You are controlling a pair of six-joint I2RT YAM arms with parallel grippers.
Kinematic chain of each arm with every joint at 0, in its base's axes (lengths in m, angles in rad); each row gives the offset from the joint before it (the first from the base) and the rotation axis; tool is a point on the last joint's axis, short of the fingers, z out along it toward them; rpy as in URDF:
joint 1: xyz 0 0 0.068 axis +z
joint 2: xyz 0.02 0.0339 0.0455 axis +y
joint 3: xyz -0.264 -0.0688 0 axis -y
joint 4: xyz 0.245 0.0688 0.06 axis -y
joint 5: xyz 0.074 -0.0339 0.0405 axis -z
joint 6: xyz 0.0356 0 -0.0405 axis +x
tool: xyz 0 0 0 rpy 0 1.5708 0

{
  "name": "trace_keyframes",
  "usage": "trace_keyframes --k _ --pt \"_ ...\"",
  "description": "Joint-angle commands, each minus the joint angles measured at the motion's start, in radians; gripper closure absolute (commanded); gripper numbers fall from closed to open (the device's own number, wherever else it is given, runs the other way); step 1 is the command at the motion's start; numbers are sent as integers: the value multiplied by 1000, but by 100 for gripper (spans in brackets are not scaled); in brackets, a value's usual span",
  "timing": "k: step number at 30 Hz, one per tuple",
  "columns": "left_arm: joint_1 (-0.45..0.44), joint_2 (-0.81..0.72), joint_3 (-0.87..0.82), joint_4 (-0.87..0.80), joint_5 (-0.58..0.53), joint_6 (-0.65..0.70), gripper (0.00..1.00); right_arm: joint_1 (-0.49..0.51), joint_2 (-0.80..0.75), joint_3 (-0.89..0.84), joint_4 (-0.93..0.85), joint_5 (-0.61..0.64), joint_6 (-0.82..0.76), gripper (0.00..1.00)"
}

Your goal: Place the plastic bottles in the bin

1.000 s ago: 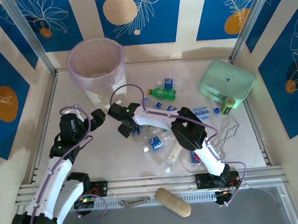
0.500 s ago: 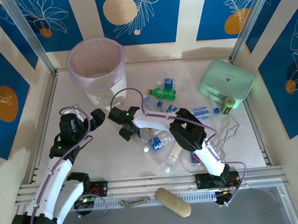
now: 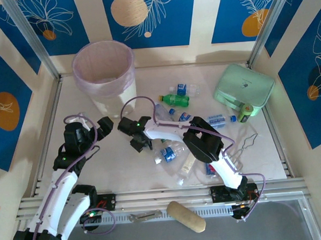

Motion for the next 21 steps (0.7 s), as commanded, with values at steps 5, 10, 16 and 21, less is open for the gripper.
trace_keyframes --k 5,10,16,21 --pt "13 10 6 22 61 6 0 -35 -161 -51 94 -106 70 42" --pt "9 25 23 -5 69 17 0 -99 -346 -178 249 -196 154 43" --pt "-59 44 -5 82 115 -21 0 -236 -535 -371 426 -291 324 44" --pt "-248 82 -16 175 17 -19 0 -343 -663 -528 538 -290 471 44"
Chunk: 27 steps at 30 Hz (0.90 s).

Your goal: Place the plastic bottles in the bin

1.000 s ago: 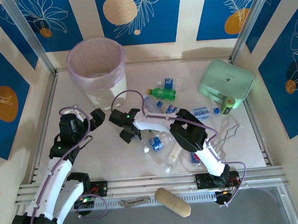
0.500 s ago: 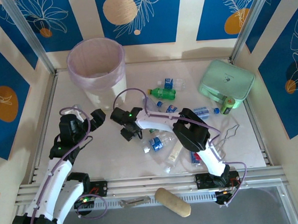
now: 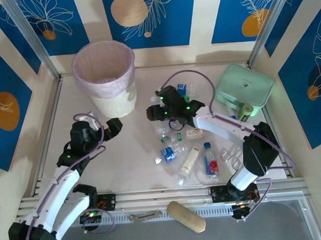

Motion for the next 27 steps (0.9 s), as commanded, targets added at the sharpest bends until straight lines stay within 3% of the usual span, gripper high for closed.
trace_keyframes --k 1,8,13,17,27 --pt "-132 42 -3 104 -64 3 0 -45 -66 -89 107 -34 153 44" --pt "-350 276 69 285 -42 24 0 -114 -157 -198 155 -33 262 44" --pt "-456 435 147 378 29 55 0 -121 -194 -231 174 -35 291 44" --pt "-497 519 195 441 102 53 0 -119 -212 -249 191 -38 296 44" --pt "-538 607 261 443 107 82 2 -98 -213 -263 230 -76 312 44"
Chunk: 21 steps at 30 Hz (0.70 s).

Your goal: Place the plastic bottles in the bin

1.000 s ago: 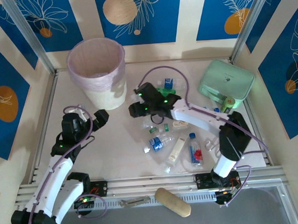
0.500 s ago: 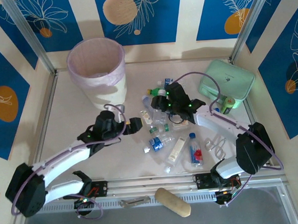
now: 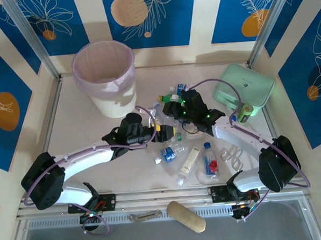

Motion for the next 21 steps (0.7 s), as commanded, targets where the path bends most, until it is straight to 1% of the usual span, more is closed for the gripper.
trace_keyframes --k 1,4,7,10,16,19,21 --pt "-14 27 44 16 22 40 3 16 -11 -6 40 -34 24 44" --pt "-14 33 59 -13 2 74 5 21 -14 -14 56 -46 39 45" --pt "-14 22 62 -35 -43 115 7 23 -16 -19 66 -59 47 45" --pt "-15 10 65 -45 -70 148 13 26 -15 -17 62 -66 48 45" --pt "-14 17 59 -32 -54 142 31 29 -16 -22 70 -67 55 45" --pt "-14 15 43 -12 -53 125 35 29 -14 -20 70 -70 55 44" --pt "-14 7 34 -7 -57 119 38 29 -15 -18 71 -76 54 40"
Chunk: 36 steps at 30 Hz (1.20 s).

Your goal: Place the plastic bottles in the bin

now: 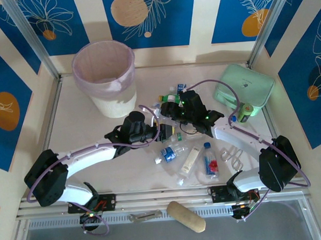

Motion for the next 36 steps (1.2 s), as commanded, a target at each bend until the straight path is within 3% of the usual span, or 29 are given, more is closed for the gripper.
trace_keyframes --k 1,5,8,14,18,24,32,36 --pt "-7 -28 -2 17 -15 14 38 7 -17 -6 15 -31 13 35" --pt "-7 -47 -14 14 -38 14 39 -16 -39 2 5 -31 5 18" --pt "-3 -55 -18 3 -59 9 39 -52 -77 2 15 -52 4 11" --pt "36 -86 -20 -39 -81 -5 38 -134 -181 -32 -9 -37 2 10" --pt "118 -138 35 -126 -75 44 38 -185 -265 -91 -28 -9 12 10" --pt "264 -155 275 -332 -49 175 38 -214 -343 -155 -62 18 21 10" --pt "392 -84 610 -477 -67 367 36 -211 -328 -180 -47 -11 41 10" --pt "500 -34 736 -525 -52 392 36 -205 -309 -175 -43 -23 38 9"
